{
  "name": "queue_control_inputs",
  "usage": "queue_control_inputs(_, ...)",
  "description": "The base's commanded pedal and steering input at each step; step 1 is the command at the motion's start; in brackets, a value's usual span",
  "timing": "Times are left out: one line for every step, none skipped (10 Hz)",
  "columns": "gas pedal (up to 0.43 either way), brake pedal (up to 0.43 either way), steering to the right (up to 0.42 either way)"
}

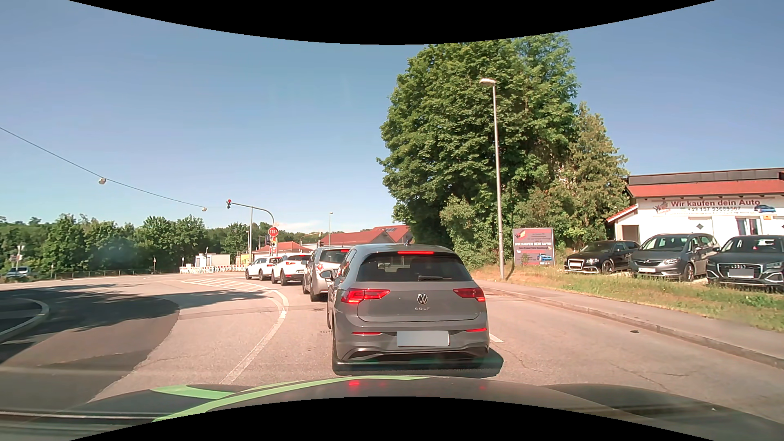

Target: Follow the waypoints while adhering to traffic rules and regulations

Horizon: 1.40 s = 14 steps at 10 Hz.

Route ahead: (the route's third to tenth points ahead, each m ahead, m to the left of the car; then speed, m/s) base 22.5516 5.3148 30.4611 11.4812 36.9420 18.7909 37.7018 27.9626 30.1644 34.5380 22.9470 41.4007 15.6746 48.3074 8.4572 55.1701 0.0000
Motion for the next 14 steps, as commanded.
queue_control_inputs(0.0,0.348,-0.032)
queue_control_inputs(0.0,0.348,-0.032)
queue_control_inputs(0.0,0.354,-0.032)
queue_control_inputs(0.0,0.348,-0.032)
queue_control_inputs(0.0,0.348,-0.032)
queue_control_inputs(0.0,0.348,-0.032)
queue_control_inputs(0.0,0.348,-0.032)
queue_control_inputs(0.0,0.348,-0.032)
queue_control_inputs(0.0,0.348,-0.032)
queue_control_inputs(0.0,0.348,-0.032)
queue_control_inputs(0.0,0.348,-0.032)
queue_control_inputs(0.0,0.348,-0.032)
queue_control_inputs(0.0,0.348,-0.032)
queue_control_inputs(0.0,0.348,-0.032)
